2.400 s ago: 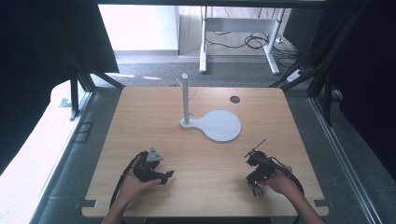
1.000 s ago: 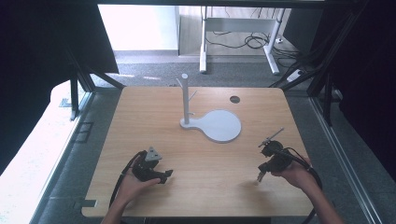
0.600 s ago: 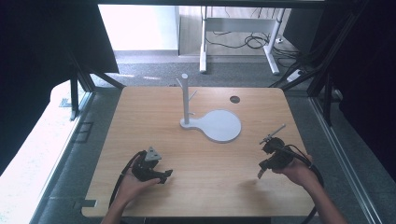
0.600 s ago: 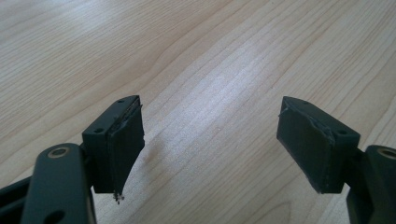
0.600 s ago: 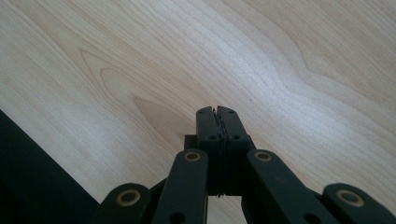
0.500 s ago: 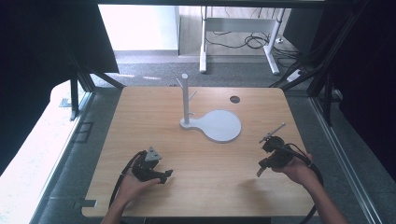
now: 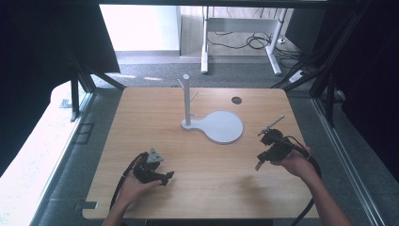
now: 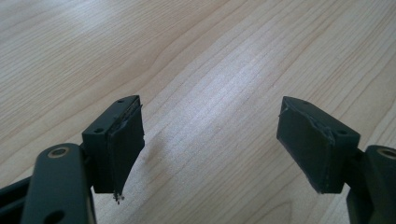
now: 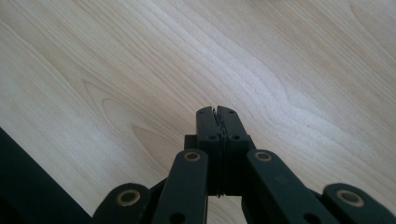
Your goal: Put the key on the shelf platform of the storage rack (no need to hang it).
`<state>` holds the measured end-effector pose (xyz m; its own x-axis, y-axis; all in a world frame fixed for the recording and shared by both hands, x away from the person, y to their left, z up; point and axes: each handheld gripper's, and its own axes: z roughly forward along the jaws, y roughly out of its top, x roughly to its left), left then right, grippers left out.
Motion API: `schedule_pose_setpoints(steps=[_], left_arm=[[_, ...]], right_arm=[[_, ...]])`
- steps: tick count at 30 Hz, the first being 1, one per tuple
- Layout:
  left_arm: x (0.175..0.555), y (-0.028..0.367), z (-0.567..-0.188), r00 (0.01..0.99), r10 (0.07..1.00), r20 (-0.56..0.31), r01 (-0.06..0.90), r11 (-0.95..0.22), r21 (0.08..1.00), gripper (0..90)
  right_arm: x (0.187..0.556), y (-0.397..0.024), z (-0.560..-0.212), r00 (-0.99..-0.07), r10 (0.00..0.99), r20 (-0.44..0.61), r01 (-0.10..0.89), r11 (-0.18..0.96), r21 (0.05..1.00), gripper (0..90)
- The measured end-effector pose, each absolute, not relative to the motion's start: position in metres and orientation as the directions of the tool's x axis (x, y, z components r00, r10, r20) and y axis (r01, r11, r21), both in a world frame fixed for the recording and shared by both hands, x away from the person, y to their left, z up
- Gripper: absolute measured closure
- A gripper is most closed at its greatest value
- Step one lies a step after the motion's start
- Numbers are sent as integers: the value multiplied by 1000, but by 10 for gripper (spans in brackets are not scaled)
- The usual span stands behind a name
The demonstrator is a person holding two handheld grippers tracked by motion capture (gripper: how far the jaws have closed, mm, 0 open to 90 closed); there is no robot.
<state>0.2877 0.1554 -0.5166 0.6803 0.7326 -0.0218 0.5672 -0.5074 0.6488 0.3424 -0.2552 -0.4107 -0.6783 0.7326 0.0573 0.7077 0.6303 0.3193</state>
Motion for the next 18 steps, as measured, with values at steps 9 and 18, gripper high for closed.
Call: schedule_pose_setpoints(steps=[9, 18], left_arm=[[288, 157, -516, 681, 732, -19, 564, -508, 651, 233], [288, 155, -517, 684, 729, -21, 564, -511, 648, 233]], right_arm=[[356, -246, -406, -678, 732, 61, 707, 628, 326, 894], [365, -237, -398, -690, 722, 59, 694, 636, 338, 894]])
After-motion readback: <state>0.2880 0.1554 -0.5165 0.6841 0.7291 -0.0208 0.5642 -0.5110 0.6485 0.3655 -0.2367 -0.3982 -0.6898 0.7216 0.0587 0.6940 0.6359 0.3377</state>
